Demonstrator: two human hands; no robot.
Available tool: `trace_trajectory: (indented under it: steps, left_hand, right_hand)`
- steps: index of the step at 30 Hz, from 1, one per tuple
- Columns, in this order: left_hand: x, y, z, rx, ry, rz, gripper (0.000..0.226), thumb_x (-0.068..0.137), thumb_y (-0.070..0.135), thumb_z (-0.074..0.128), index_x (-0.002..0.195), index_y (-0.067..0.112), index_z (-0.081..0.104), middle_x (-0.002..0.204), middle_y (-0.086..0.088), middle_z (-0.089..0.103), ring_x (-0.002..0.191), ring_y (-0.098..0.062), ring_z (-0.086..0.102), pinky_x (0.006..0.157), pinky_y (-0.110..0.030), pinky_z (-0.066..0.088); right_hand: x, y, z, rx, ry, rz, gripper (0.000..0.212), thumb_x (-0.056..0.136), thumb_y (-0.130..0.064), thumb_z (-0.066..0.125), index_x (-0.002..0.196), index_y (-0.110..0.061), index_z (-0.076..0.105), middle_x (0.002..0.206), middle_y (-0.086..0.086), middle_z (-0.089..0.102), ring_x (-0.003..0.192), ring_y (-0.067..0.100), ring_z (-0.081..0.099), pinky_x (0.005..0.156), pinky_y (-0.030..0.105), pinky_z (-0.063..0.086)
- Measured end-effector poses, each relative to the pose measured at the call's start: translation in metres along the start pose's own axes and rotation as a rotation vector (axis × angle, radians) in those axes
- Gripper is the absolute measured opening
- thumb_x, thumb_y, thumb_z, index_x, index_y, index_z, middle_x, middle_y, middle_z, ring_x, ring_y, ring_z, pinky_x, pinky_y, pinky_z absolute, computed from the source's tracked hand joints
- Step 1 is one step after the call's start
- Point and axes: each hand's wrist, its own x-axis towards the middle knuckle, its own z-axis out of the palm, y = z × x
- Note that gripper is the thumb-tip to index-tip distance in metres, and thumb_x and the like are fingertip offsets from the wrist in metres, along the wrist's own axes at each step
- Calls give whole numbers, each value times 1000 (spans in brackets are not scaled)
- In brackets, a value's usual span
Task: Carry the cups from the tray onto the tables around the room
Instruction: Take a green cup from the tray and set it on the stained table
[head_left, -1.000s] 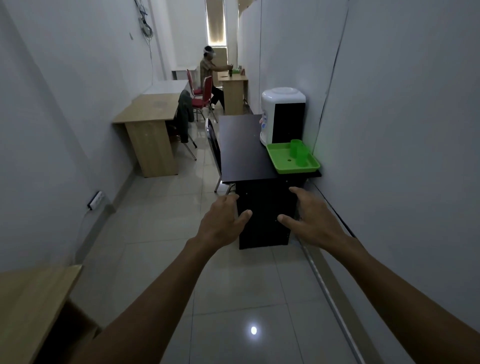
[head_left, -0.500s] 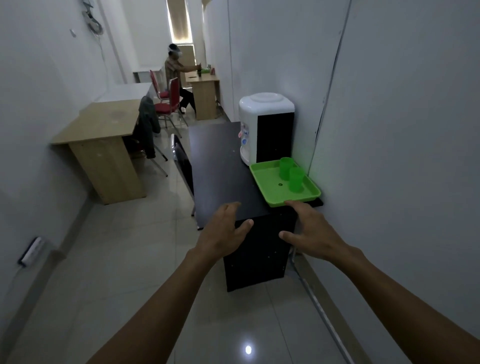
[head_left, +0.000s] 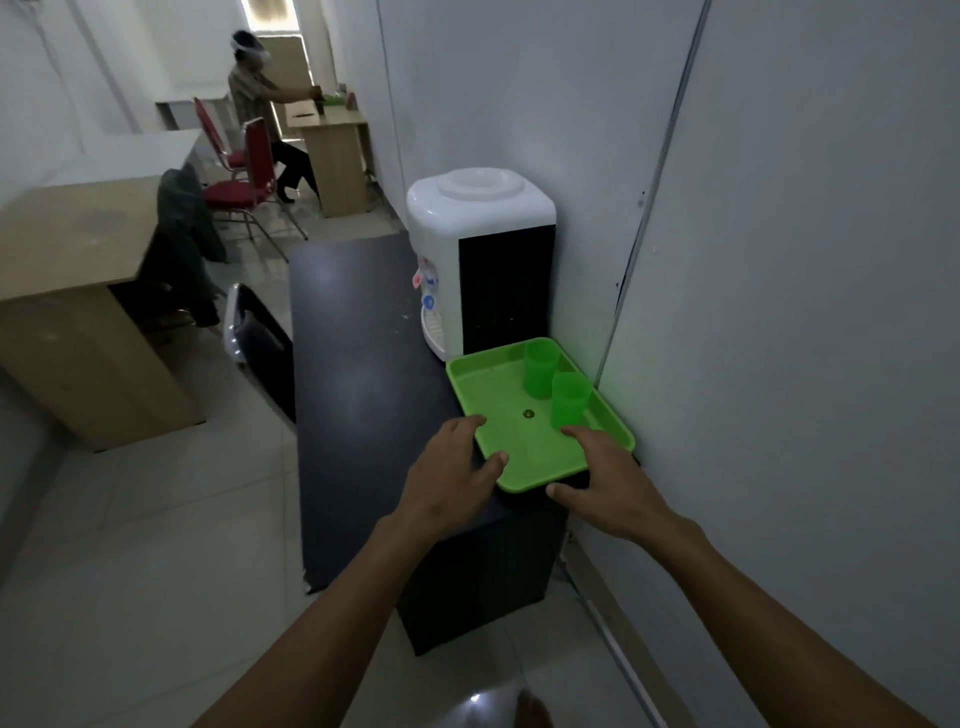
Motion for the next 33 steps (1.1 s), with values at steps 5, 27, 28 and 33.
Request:
trace_trajectory:
  steps: [5, 27, 28, 33]
  left_hand:
    - [84, -9, 40, -49, -57, -31, 59, 91, 36, 63, 140, 8, 45, 140, -11, 53, 127, -28, 50, 102, -41, 44]
    - [275, -42, 202, -103, -416, -153, 110, 64, 43, 85, 150, 17, 23, 149, -9, 41, 135, -26, 39, 103, -38, 40]
    - [276, -42, 205, -107, -424, -159, 110, 63, 44, 85, 150, 18, 24, 149, -9, 41, 134, -26, 39, 103, -39, 40]
    - [281, -36, 217, -147, -393, -174, 105, 60, 44, 87, 144, 20, 31, 143, -7, 49, 129, -27, 46, 103, -51, 42]
  right_hand:
    - [67, 39, 8, 43, -3, 96, 77, 82, -34, 71, 146, -17, 31, 145, 6, 40, 132, 22, 39, 102, 32, 37]
    - [173, 157, 36, 220, 140, 527, 67, 72, -34, 64, 135, -21, 48, 126, 1, 58, 111, 21, 58, 92, 42, 50]
    - [173, 158, 35, 220, 143, 529, 66, 72, -34, 64, 135, -20, 48, 125, 1, 58, 110, 21, 58, 92, 42, 51]
    - [167, 165, 33, 234, 160, 546, 63, 73, -33, 65, 133, -21, 50, 125, 0, 58, 110, 18, 58, 91, 43, 51]
